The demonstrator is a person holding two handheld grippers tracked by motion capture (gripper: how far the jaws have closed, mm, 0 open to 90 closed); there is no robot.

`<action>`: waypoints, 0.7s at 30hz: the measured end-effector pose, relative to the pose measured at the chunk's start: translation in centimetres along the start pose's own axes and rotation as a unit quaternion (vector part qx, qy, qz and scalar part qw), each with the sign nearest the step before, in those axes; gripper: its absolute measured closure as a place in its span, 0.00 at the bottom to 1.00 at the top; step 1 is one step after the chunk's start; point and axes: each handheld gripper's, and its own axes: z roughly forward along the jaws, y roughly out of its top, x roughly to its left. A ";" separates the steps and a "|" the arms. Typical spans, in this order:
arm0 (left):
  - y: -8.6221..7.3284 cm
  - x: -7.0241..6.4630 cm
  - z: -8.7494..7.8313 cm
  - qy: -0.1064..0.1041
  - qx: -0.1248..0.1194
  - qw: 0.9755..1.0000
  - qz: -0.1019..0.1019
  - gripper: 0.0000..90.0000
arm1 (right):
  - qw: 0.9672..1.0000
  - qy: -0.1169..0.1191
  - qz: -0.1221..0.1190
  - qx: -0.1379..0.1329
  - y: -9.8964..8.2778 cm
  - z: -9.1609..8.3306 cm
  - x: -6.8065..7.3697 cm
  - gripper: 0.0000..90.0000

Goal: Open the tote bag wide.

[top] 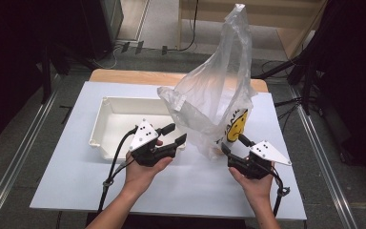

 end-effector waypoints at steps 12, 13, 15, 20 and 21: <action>-0.4 -0.4 1.0 -0.035 0.027 0.999 -0.002 1.00 | 0.999 -0.021 -0.017 0.021 -0.6 0.9 1.7 0.29; -0.4 -0.4 1.1 -0.039 0.027 0.999 -0.002 1.00 | 0.999 -0.026 -0.018 0.026 -0.8 1.1 1.8 0.28; -0.5 -0.4 1.2 -0.038 0.032 0.999 -0.001 1.00 | 0.998 -0.038 -0.020 0.036 -1.0 1.4 1.9 0.27; -0.9 -0.5 1.7 -0.040 0.047 0.998 0.000 1.00 | 0.996 -0.068 -0.014 0.057 -1.6 1.9 1.5 0.44; -1.1 -0.5 1.8 -0.039 0.048 0.998 0.000 1.00 | 0.996 -0.064 -0.014 0.057 -1.7 1.9 1.4 0.50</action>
